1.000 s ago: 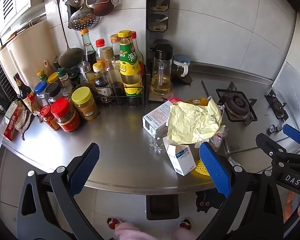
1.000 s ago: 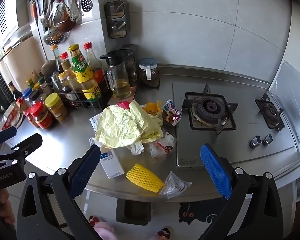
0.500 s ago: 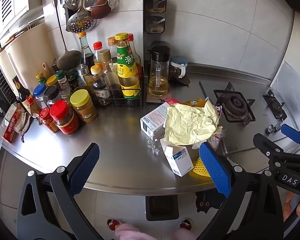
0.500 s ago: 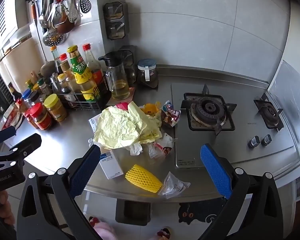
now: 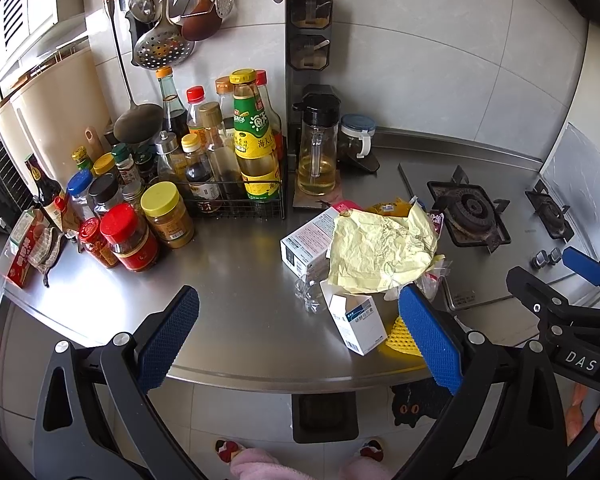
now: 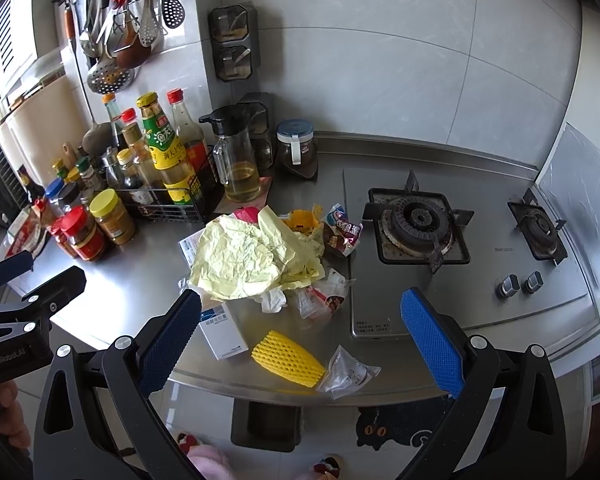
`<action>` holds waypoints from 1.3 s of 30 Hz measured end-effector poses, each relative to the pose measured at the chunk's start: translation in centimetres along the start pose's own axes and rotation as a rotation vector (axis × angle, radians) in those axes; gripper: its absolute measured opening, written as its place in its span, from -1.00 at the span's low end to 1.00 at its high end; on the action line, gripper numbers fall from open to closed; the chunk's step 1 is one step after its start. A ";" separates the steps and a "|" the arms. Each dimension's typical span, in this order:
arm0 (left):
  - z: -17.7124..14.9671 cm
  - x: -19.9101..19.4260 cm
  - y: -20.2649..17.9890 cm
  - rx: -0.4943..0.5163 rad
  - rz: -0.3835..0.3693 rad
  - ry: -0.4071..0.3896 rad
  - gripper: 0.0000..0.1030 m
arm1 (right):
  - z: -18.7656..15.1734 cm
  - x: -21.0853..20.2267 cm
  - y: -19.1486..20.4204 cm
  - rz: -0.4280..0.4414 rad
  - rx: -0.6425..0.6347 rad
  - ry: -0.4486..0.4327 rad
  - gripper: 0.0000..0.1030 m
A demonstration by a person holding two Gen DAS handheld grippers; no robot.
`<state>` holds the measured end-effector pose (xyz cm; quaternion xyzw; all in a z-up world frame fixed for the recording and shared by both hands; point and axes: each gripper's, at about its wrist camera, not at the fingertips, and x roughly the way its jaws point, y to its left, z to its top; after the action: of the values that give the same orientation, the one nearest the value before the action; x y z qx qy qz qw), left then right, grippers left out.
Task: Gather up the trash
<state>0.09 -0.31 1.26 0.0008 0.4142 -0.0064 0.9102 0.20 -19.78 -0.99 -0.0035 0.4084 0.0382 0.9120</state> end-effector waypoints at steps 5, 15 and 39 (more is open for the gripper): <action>-0.1 0.0 0.0 0.001 0.002 -0.003 0.84 | 0.0 0.0 0.0 -0.001 0.002 -0.001 0.94; -0.2 -0.2 -0.2 0.008 0.000 -0.004 0.84 | 0.0 -0.1 -0.1 -0.003 0.003 0.000 0.94; -0.3 -0.5 0.2 0.005 0.004 -0.008 0.84 | -0.1 -0.3 -0.2 -0.005 0.005 0.002 0.94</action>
<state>-0.48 -0.11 1.43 0.0040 0.4106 -0.0058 0.9118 -0.07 -20.03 -0.84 -0.0024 0.4094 0.0349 0.9117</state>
